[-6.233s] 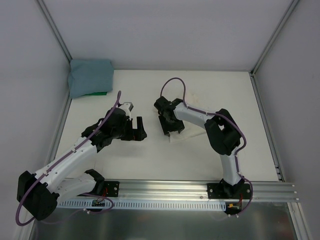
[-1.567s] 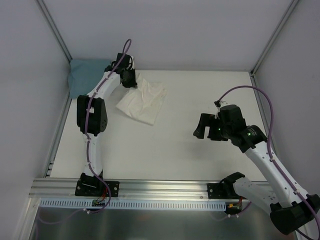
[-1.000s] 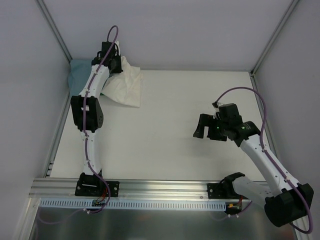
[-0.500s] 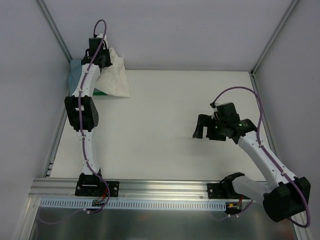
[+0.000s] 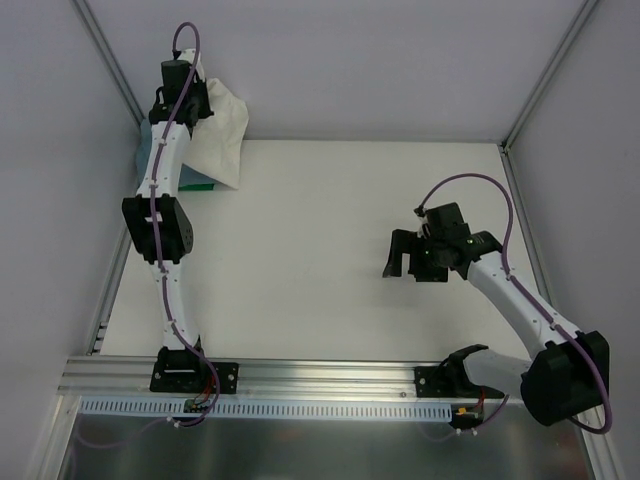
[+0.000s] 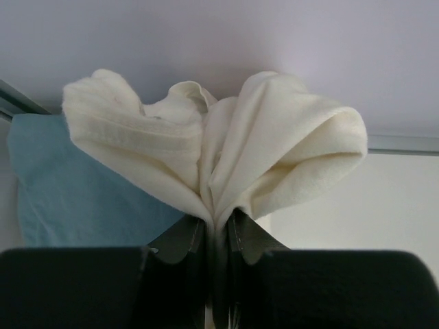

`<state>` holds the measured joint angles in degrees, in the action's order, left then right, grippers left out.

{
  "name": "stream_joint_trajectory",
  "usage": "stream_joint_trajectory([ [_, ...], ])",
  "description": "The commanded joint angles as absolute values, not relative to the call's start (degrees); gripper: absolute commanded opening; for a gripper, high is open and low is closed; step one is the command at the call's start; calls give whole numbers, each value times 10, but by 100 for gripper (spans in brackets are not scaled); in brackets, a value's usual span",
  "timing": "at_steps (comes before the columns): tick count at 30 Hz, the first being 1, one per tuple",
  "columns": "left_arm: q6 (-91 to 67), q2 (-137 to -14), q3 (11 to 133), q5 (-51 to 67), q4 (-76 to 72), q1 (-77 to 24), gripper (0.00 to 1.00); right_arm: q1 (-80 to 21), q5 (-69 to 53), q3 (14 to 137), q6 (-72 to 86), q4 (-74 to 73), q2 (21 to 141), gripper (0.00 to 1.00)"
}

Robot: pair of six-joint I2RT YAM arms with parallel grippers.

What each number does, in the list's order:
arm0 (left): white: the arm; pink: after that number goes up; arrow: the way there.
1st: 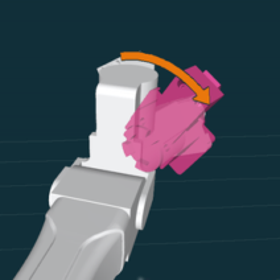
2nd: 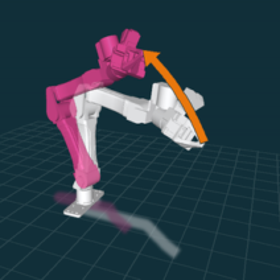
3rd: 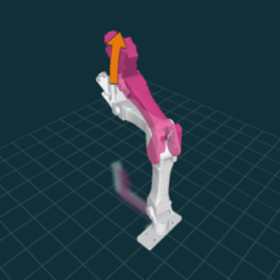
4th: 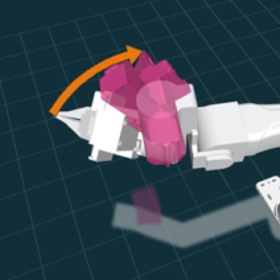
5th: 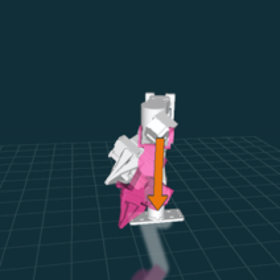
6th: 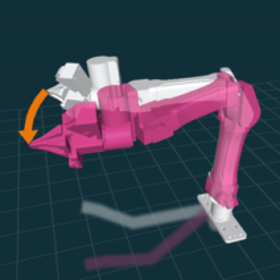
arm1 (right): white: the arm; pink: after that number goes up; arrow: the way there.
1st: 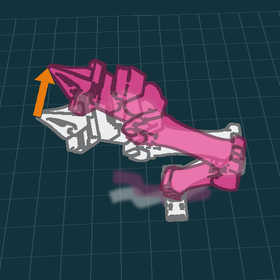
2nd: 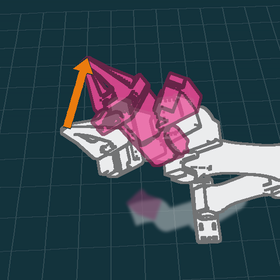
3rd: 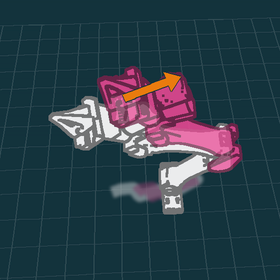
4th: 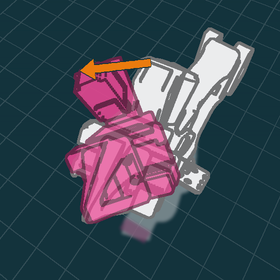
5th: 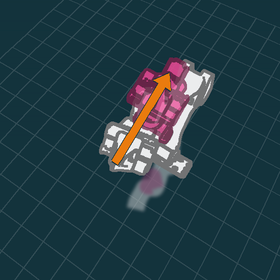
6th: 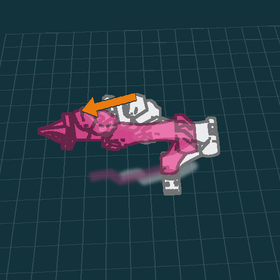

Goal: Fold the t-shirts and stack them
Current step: Put the neatly folded tshirt into the corner of the board with the left arm

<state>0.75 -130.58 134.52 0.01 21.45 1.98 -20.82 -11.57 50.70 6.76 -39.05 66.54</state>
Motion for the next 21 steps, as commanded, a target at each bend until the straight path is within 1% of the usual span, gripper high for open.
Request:
stream_joint_trajectory([
  [1, 27, -1241, 1377, 6, 178, 36, 0, -205, -127, 501, 62, -374, 672, 100],
  [14, 4, -1231, 1369, 25, 167, 83, 0, -206, -124, 502, 56, -377, 682, 100],
  [21, 3, -1245, 1369, 35, 160, 102, 0, -206, -121, 508, 54, -377, 695, 100],
])
